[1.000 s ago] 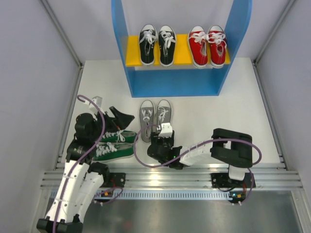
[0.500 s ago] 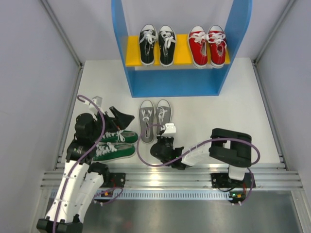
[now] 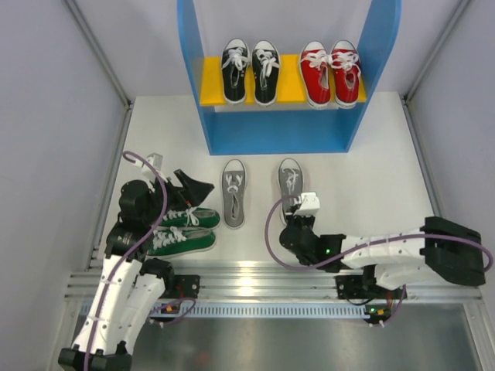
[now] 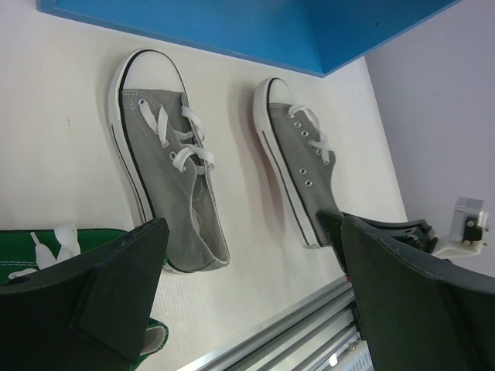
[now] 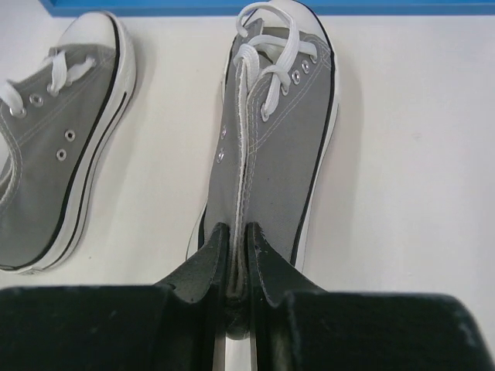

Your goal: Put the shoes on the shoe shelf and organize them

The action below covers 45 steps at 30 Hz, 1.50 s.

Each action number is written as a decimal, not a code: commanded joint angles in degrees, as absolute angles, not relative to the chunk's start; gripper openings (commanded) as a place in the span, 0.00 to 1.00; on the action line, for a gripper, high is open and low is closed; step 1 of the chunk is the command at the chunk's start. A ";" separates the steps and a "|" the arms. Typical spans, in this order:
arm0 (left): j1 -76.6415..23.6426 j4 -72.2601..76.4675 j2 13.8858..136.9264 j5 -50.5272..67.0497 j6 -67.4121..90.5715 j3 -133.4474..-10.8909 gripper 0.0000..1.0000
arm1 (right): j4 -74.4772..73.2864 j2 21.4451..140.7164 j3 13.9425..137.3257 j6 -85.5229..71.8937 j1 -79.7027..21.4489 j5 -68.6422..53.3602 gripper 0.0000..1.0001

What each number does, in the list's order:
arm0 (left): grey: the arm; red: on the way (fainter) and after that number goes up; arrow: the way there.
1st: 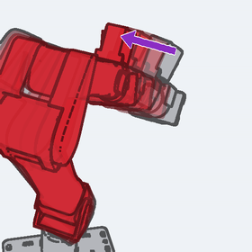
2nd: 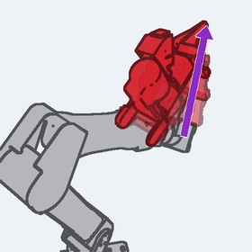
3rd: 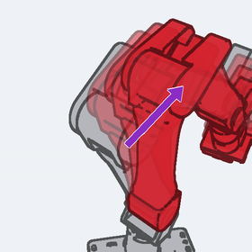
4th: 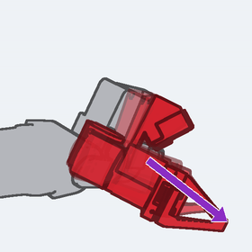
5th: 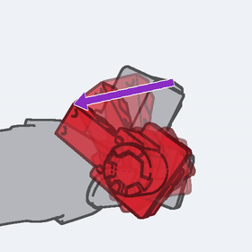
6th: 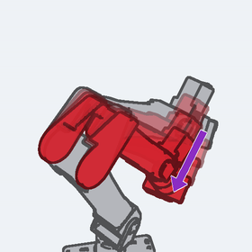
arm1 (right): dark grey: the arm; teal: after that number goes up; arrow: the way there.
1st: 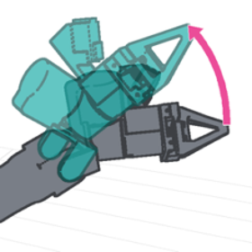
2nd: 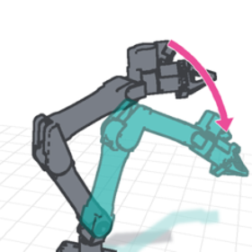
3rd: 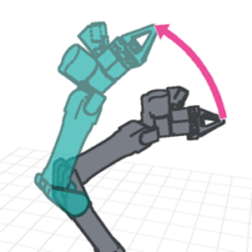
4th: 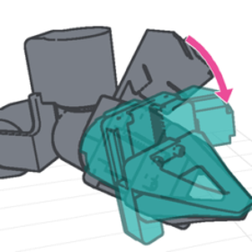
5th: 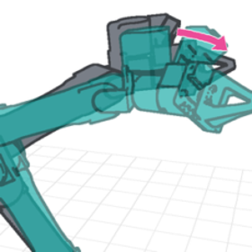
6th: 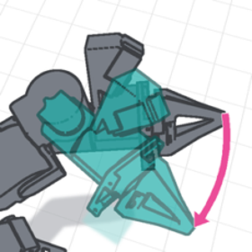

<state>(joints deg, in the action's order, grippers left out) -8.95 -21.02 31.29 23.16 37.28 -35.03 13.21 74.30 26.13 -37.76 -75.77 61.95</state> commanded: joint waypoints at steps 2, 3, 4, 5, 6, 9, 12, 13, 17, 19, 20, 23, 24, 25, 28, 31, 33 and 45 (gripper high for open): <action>-9.05 -18.54 31.73 23.82 36.39 -34.89 0.99 | 7.03 63.49 26.55 -34.38 -74.62 69.69 0.00; -8.97 -18.46 31.82 23.91 36.56 -34.81 0.99 | 6.86 61.98 26.19 -32.36 -74.36 69.87 0.00; -8.96 -18.54 31.82 23.91 36.48 -34.89 0.99 | 6.86 60.40 25.84 -31.13 -73.92 69.96 0.00; -9.05 -18.63 31.90 23.82 36.47 -34.89 0.99 | 6.86 57.86 25.23 -29.98 -72.70 70.05 0.00; -8.97 -18.55 31.82 23.91 36.56 -34.89 0.99 | 6.77 56.61 24.96 -28.06 -71.99 69.79 0.00; -8.96 -18.54 31.90 23.38 36.65 -34.81 0.99 | 8.43 52.48 23.64 -22.69 -66.81 65.49 0.00; -8.96 -18.63 31.99 23.12 36.83 -34.81 0.99 | 11.86 50.01 22.68 -17.24 -60.31 59.43 0.00; -8.96 -18.55 31.99 23.03 36.83 -34.89 0.99 | 14.30 49.84 22.68 -16.10 -58.38 58.28 0.00; -8.96 -18.37 32.17 22.94 37.00 -34.63 0.99 | 31.05 50.79 18.30 -0.57 -50.82 49.16 0.00; -8.96 -18.19 32.17 23.03 37.09 -34.72 0.99 | 34.09 51.59 17.93 2.02 -48.09 45.19 0.00; -8.96 -18.19 32.17 23.11 37.00 -34.63 0.99 | 34.28 51.94 18.28 0.46 -44.60 40.39 0.00; -9.05 -18.11 31.99 23.03 37.00 -34.45 0.99 | 36.46 52.90 17.85 0.35 -35.81 28.96 0.00; -9.05 -17.93 31.99 23.11 37.09 -34.54 0.99 | 38.30 53.26 17.75 0.26 -34.55 27.44 0.00; -9.05 -17.67 31.99 23.20 37.09 -34.45 0.99 | 39.10 53.78 17.84 0.26 -33.24 26.12 0.00; -8.96 -16.79 32.08 23.82 37.44 -33.66 0.99 | 40.34 56.77 19.33 0.35 -28.49 21.19 0.00; -8.97 -15.47 32.34 24.17 37.79 -32.87 0.99 | 42.52 61.34 22.05 0.26 -24.01 14.61 0.00; -9.05 -15.12 32.43 24.17 37.88 -32.70 0.99 | 44.99 65.03 22.59 -1.67 -22.86 11.97 0.00; -9.05 -14.85 31.11 24.26 37.79 -31.73 0.99 | 71.62 84.19 24.69 4.39 -20.74 10.54 0.00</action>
<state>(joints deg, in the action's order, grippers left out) -8.95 -18.17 31.97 23.33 37.60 -32.14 53.30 83.29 19.99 1.56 -21.61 10.87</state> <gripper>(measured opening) 0.988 0.083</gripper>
